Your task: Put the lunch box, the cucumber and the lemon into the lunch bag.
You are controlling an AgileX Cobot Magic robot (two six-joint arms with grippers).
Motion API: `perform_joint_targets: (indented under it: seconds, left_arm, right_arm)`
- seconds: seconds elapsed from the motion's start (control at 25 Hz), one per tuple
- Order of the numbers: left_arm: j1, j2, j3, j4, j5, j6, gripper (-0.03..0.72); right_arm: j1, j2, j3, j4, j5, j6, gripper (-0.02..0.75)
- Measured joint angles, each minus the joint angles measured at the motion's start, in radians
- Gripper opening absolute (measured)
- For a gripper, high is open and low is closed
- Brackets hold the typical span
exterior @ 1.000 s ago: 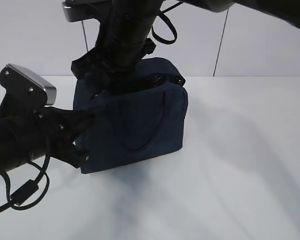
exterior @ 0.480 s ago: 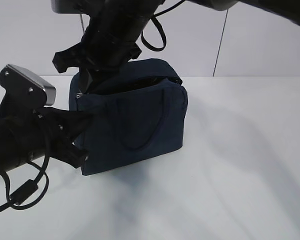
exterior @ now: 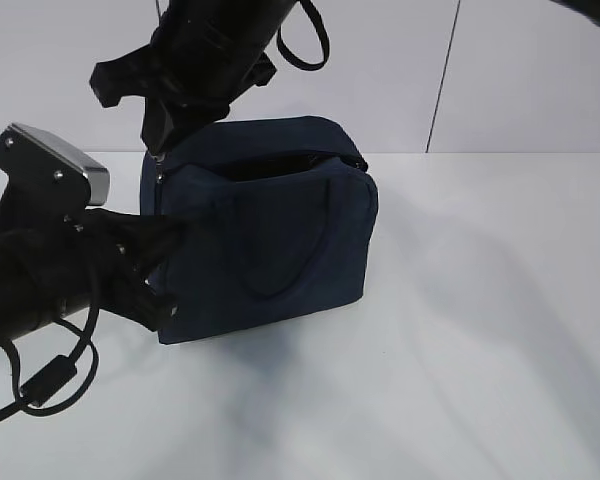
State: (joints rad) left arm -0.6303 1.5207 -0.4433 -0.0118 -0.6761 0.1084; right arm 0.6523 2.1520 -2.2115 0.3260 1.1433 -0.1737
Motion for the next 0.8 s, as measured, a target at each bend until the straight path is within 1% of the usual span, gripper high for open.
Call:
perform_joint_targets:
  seconds: [0.16,0.4,0.56,0.68,0.8]
  left_arm:
    - [0.000,0.000,0.000,0.000,0.000,0.000,0.029]
    - [0.000,0.000,0.000,-0.006,0.004,0.000,0.031]
    - [0.000,0.000,0.000,-0.006,0.006,0.000,0.032]
    - [0.000,0.000,0.000,-0.006,0.006,0.000,0.032]
    - [0.000,0.000,0.000,-0.006,0.004,0.000,0.032]
  right_arm:
    - [0.000,0.000,-0.002,-0.032,0.012,0.023,0.020]
    - [0.000,0.000,-0.004,-0.135,0.079,0.086,0.020]
    - [0.000,-0.004,-0.004,-0.160,0.090,0.100,0.020]
    - [0.000,-0.006,-0.004,-0.162,0.099,0.107,0.020]
    - [0.000,-0.006,-0.004,-0.123,0.099,0.104,0.020]
